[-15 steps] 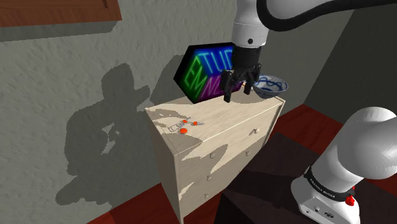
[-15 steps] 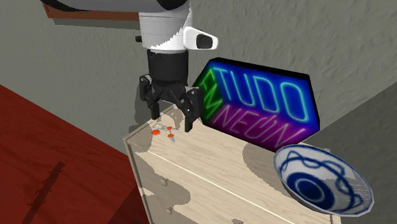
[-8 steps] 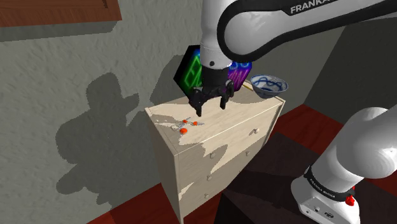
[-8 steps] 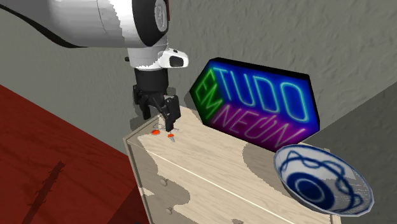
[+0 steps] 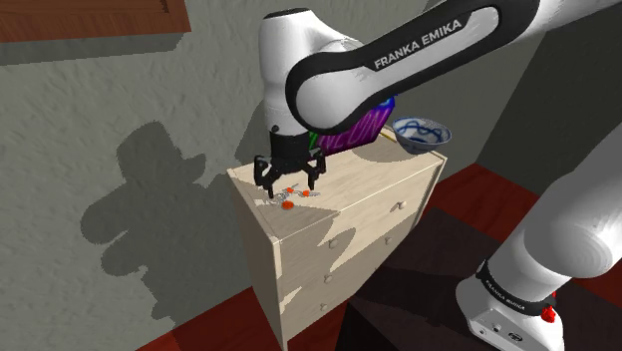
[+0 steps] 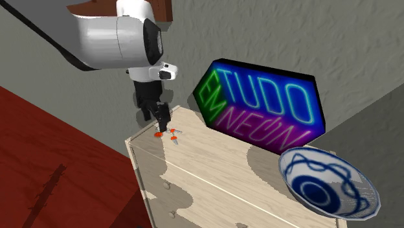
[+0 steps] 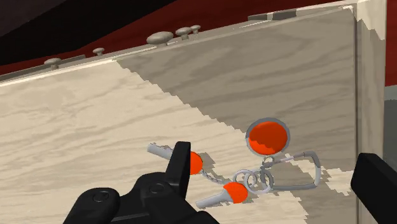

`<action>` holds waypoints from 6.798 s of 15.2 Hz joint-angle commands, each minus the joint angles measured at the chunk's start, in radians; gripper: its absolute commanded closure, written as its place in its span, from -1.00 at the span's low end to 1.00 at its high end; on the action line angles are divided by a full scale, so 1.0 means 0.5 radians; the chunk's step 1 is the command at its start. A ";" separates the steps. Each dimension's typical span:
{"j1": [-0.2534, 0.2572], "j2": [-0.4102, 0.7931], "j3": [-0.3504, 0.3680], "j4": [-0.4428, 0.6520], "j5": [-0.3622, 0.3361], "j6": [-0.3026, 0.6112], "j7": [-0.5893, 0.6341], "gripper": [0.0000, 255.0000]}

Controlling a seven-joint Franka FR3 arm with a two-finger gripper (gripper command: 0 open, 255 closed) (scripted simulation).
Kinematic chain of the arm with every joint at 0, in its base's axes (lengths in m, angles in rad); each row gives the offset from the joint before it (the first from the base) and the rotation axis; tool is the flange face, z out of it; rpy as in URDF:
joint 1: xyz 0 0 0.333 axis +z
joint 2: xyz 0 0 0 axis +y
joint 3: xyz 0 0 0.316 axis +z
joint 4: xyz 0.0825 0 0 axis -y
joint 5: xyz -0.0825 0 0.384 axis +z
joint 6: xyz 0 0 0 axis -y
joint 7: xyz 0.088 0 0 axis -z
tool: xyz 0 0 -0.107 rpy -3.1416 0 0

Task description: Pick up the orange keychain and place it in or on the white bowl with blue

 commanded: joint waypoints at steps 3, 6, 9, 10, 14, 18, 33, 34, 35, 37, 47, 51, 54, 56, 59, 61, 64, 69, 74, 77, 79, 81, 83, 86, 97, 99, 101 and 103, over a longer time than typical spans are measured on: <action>0.004 0.105 0.024 -0.011 -0.071 0.103 0.095 -1.00; 0.006 0.153 0.028 -0.052 -0.105 0.183 0.120 -1.00; 0.007 0.180 0.029 -0.072 -0.125 0.224 0.134 -1.00; 0.007 0.180 0.029 -0.072 -0.125 0.224 0.134 -1.00; 0.007 0.180 0.029 -0.072 -0.125 0.224 0.134 -1.00; 0.008 0.181 0.029 -0.071 -0.125 0.224 0.135 1.00; 0.003 0.055 0.017 0.039 -0.038 0.011 0.070 1.00; 0.003 0.042 0.015 0.055 -0.030 -0.016 0.064 1.00; 0.002 0.029 0.013 0.071 -0.022 -0.043 0.058 1.00; 0.002 0.005 0.008 0.105 -0.008 -0.097 0.047 1.00; -0.003 -0.083 -0.016 0.299 0.037 -0.365 0.011 1.00; -0.006 -0.104 -0.025 0.388 0.045 -0.472 0.004 1.00; -0.008 -0.114 -0.031 0.460 0.048 -0.552 0.001 1.00; -0.022 -0.180 -0.067 0.403 0.081 -0.555 -0.063 1.00; -0.055 -0.359 -0.181 0.236 0.154 -0.557 -0.245 1.00; -0.071 -0.465 -0.262 0.136 0.184 -0.564 -0.361 1.00; -0.096 -0.605 -0.384 0.003 0.203 -0.578 -0.525 1.00; -0.150 -0.794 -0.585 -0.175 0.184 -0.607 -0.785 1.00; -0.224 -0.928 -0.787 -0.300 0.115 -0.635 -1.035 1.00; -0.277 -0.981 -0.909 -0.349 0.057 -0.647 -1.182 1.00; -0.315 -1.004 -0.990 -0.370 0.014 -0.654 -1.280 1.00; -0.355 -1.017 -1.070 -0.382 -0.031 -0.658 -1.378 1.00; -0.396 -1.021 -1.151 -0.385 -0.077 -0.660 -1.475 1.00; -0.457 -1.007 -1.271 -0.373 -0.147 -0.659 -1.620 1.00; -0.509 -0.955 -1.381 -0.572 -0.209 -0.406 -1.742 1.00; -0.510 -0.944 -1.383 -0.618 -0.211 -0.349 -1.742 1.00; -0.510 -0.932 -1.385 -0.663 -0.212 -0.291 -1.742 1.00; -0.511 -0.919 -1.387 -0.699 -0.213 -0.243 -1.742 1.00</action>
